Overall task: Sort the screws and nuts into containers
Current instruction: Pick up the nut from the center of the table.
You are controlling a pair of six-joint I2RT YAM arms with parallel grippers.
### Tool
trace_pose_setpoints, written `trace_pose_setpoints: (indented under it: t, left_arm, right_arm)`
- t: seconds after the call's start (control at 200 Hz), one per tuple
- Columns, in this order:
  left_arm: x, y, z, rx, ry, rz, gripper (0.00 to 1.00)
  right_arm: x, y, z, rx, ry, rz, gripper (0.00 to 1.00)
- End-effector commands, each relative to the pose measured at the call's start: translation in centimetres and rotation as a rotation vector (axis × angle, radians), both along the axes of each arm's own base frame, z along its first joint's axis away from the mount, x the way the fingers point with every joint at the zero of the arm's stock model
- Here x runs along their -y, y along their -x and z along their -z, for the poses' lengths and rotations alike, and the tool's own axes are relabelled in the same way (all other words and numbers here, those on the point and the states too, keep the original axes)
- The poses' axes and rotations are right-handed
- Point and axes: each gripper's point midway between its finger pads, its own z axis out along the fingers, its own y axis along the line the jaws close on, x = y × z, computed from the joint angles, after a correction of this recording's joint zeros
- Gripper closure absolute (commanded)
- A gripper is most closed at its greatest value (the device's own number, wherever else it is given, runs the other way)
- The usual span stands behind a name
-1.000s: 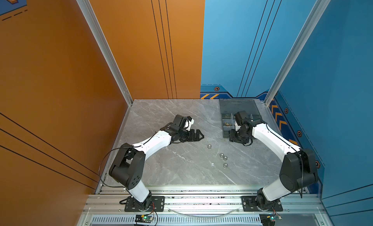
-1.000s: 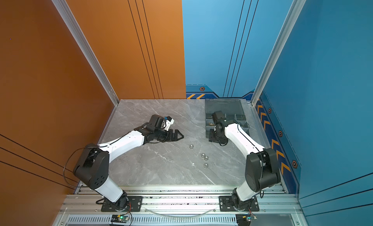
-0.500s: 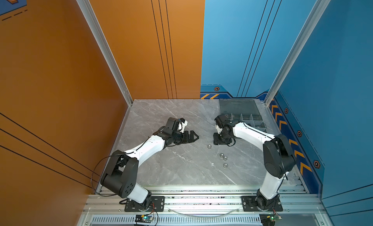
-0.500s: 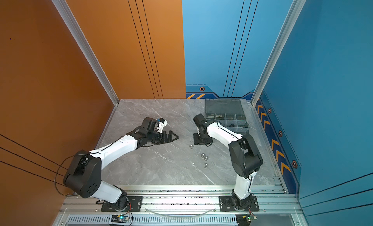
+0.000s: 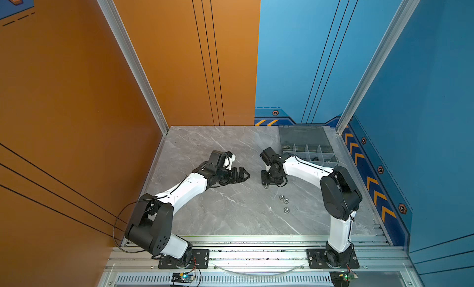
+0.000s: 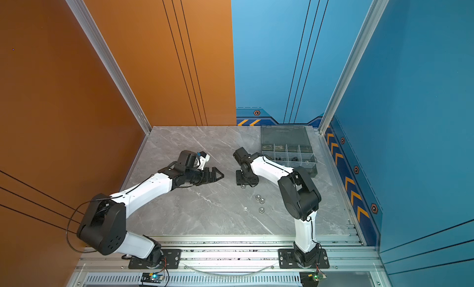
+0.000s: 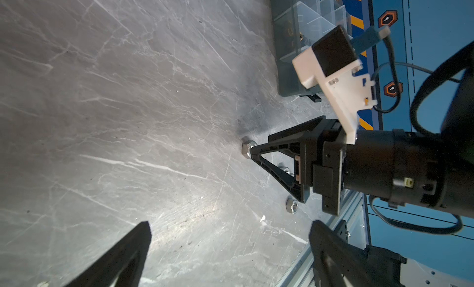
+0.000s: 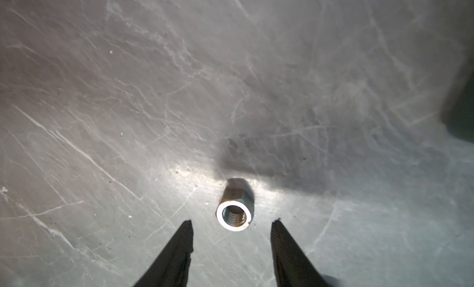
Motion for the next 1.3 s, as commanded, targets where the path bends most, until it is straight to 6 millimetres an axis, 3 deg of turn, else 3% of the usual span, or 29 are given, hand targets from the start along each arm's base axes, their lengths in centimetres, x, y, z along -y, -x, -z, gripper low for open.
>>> trace_pose_setpoints:
  t: [0.0,0.841,1.146,1.241,1.296]
  left_arm:
    - [-0.8,0.2,0.6,-0.01,-0.031,-0.01,0.02]
    - [-0.7,0.2,0.8,-0.011,-0.028,-0.005,0.02]
    - [-0.6,0.3,0.7,-0.01,-0.025,-0.004,0.02]
    - [-0.6,0.2,0.7,-0.01,-0.025,-0.004,0.02]
    - [-0.6,0.3,0.7,-0.01,-0.023,-0.001,0.02]
  right_arm:
    - [0.4,0.1,0.5,-0.013,0.043,0.033,0.48]
    - [0.4,0.4,2.5,-0.039,0.117,0.038,0.58]
    - [0.8,0.5,2.8,-0.045,0.124,0.037,0.84]
    - [0.9,0.2,2.1,-0.031,0.1,0.035,0.97]
    - [1.0,-0.1,1.3,-0.013,0.067,0.033,1.0]
